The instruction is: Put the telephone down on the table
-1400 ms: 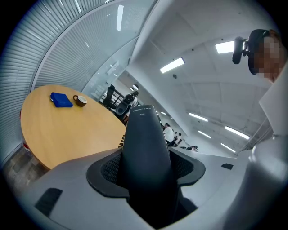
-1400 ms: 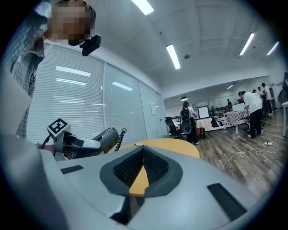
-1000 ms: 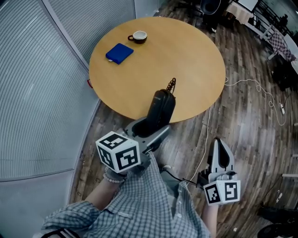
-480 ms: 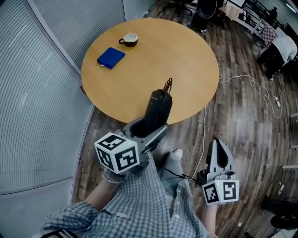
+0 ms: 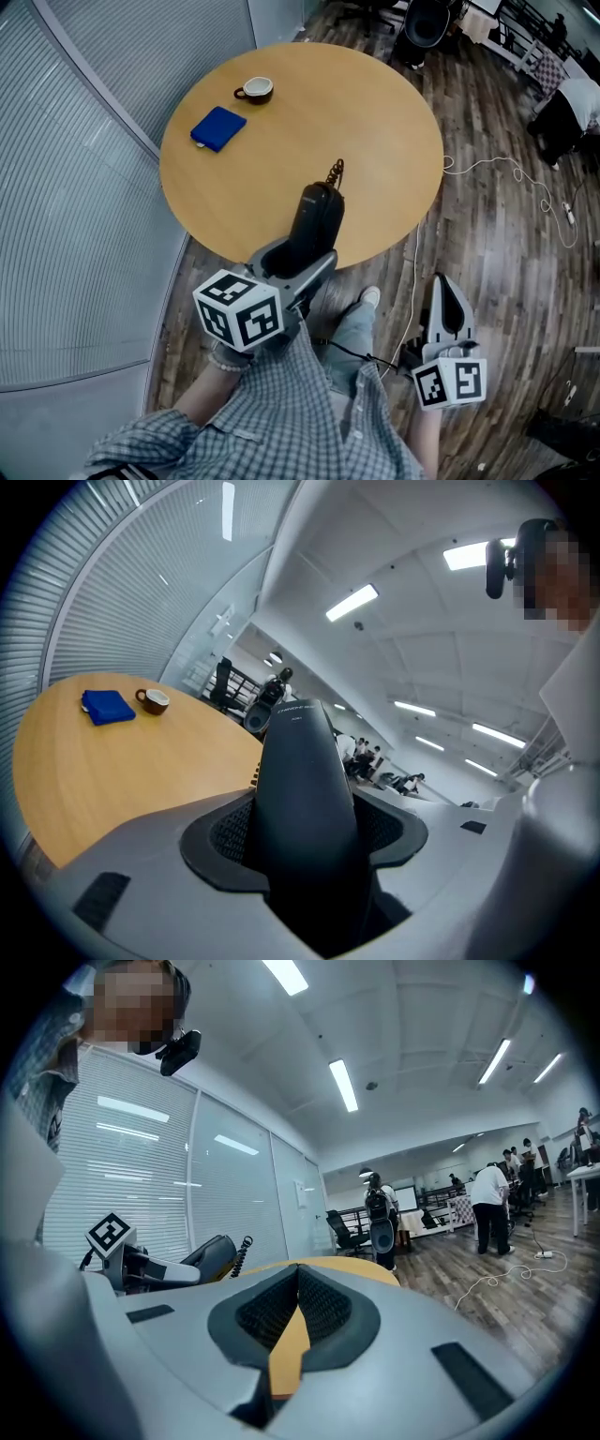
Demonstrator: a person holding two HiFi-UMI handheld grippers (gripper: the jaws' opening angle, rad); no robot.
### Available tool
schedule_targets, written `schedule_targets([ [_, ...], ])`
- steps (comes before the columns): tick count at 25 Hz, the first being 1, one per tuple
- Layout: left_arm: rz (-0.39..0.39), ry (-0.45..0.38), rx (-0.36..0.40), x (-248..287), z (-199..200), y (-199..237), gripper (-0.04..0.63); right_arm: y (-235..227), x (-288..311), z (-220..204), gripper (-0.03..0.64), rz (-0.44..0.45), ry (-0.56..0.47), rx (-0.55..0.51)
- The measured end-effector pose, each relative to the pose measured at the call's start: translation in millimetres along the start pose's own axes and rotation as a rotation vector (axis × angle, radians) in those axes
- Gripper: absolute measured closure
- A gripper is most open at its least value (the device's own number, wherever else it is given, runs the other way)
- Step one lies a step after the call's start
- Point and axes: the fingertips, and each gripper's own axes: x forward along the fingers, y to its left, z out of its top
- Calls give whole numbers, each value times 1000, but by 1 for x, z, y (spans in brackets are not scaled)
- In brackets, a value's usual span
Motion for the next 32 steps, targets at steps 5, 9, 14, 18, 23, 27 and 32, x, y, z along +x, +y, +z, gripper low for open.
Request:
schedule_targets([
  [5, 52, -8, 6, 29, -8, 14, 318, -21, 22, -14, 606, 32, 20, -5],
  [9, 92, 16, 29, 89, 46, -27, 318, -81, 53, 52, 607, 67, 18, 16],
  [14, 120, 3, 36, 114, 20, 12, 318, -88, 82, 10, 607, 105, 40, -10],
  [18, 157, 12, 62, 157, 36, 1, 318, -125, 102, 25, 607, 130, 62, -11],
  [23, 186, 38, 57, 215, 47, -5, 318, -171, 124, 40, 607, 141, 79, 9],
  [27, 214, 79, 90, 249, 33, 10, 318, -191, 135, 27, 607, 136, 99, 8],
  [32, 241, 118, 111, 301, 13, 24, 318, -222, 148, 12, 607, 140, 117, 6],
])
